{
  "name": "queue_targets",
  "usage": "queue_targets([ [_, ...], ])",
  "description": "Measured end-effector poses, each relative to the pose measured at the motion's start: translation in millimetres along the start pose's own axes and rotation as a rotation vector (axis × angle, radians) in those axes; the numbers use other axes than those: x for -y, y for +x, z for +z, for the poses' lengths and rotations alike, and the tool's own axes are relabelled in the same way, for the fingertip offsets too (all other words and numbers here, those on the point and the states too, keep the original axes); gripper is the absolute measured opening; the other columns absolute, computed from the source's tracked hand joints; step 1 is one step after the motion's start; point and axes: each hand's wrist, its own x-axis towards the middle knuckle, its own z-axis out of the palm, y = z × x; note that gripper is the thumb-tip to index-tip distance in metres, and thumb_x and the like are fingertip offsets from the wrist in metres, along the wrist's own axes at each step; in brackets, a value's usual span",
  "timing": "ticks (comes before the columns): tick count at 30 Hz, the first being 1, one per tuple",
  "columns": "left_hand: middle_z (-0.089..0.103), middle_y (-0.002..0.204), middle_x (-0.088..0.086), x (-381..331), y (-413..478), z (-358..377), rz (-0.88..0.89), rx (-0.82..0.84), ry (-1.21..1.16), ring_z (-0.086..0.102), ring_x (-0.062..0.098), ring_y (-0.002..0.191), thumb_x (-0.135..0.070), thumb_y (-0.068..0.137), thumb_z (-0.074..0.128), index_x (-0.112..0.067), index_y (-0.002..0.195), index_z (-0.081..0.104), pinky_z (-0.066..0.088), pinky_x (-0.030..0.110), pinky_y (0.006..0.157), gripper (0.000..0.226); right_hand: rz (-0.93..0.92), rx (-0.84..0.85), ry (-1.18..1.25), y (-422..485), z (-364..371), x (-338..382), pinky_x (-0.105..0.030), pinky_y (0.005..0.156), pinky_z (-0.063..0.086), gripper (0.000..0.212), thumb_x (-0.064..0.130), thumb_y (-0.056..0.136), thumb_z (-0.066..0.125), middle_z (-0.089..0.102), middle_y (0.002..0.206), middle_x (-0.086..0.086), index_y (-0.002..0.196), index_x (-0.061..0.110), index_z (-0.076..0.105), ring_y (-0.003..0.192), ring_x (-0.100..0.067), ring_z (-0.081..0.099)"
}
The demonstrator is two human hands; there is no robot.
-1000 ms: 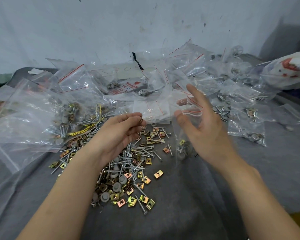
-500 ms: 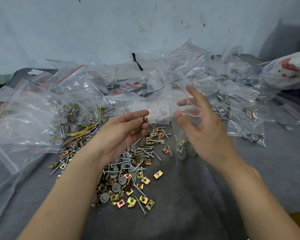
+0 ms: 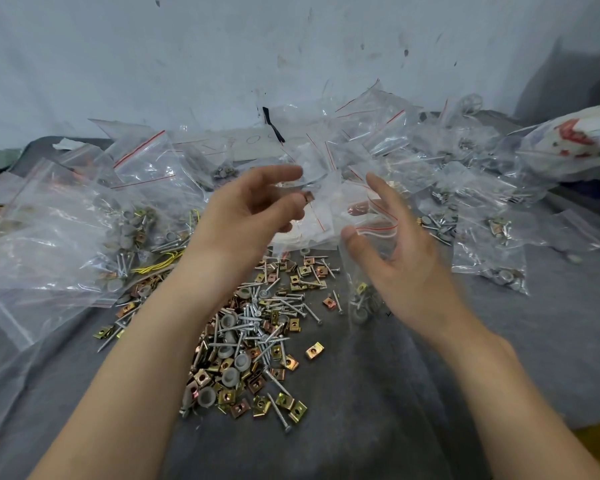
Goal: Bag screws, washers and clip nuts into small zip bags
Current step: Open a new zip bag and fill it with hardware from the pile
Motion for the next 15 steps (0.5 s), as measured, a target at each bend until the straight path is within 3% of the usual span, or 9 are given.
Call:
queue_targets([
  [2, 0.073, 0.084, -0.016, -8.7, -0.7, 8.3, 0.126, -0.007, 0.163, 0.067, -0.001, 0.084, -0.012, 0.093, 0.066, -0.026, 0.113, 0.066, 0.05, 0.016, 0.074, 0.025, -0.002, 0.002, 0.0, 0.1, 0.8, 0.0, 0.004, 0.096, 0.028, 0.071, 0.066, 0.089, 0.054, 0.05, 0.145, 0.02, 0.152, 0.047, 0.026, 0.129, 0.016, 0.041],
  [6, 0.072, 0.089, -0.02, -17.5, -4.0, 26.4, 0.233, 0.018, 0.324, 0.066, -0.001, 0.093, -0.015, 0.094, 0.064, -0.029, 0.113, 0.066, 0.052, 0.029, 0.081, 0.024, -0.017, 0.013, 0.017, -0.4, 2.2, -0.6, -0.016, 0.094, 0.041, 0.069, 0.059, 0.091, 0.058, 0.058, 0.122, 0.029, 0.152, 0.041, 0.031, 0.121, 0.014, 0.048],
  [9, 0.072, 0.094, -0.019, -17.8, -3.7, 32.1, 0.255, 0.06, 0.371, 0.064, -0.004, 0.095, -0.015, 0.095, 0.063, -0.028, 0.115, 0.065, 0.047, 0.018, 0.078, 0.025, -0.02, 0.012, 0.029, -0.9, 2.3, -0.7, -0.011, 0.096, 0.039, 0.07, 0.059, 0.09, 0.057, 0.053, 0.121, 0.036, 0.152, 0.04, 0.031, 0.123, 0.015, 0.046],
  [11, 0.071, 0.1, -0.02, -17.4, -3.4, 31.1, 0.256, 0.057, 0.376, 0.063, -0.006, 0.098, -0.017, 0.096, 0.062, -0.03, 0.117, 0.065, 0.045, 0.012, 0.077, 0.025, -0.015, 0.019, 0.033, -1.1, 1.5, -1.4, -0.019, 0.097, 0.041, 0.069, 0.06, 0.09, 0.057, 0.055, 0.121, 0.035, 0.152, 0.041, 0.031, 0.126, 0.008, 0.049],
  [15, 0.071, 0.102, -0.019, -14.1, -1.5, 20.2, 0.236, -0.003, 0.345, 0.063, -0.006, 0.1, -0.022, 0.098, 0.06, -0.032, 0.116, 0.064, 0.05, 0.019, 0.083, 0.021, -0.001, 0.018, 0.024, -1.1, -0.2, -2.4, -0.011, 0.098, 0.037, 0.07, 0.066, 0.089, 0.054, 0.057, 0.129, 0.027, 0.151, 0.046, 0.028, 0.127, 0.008, 0.049],
])
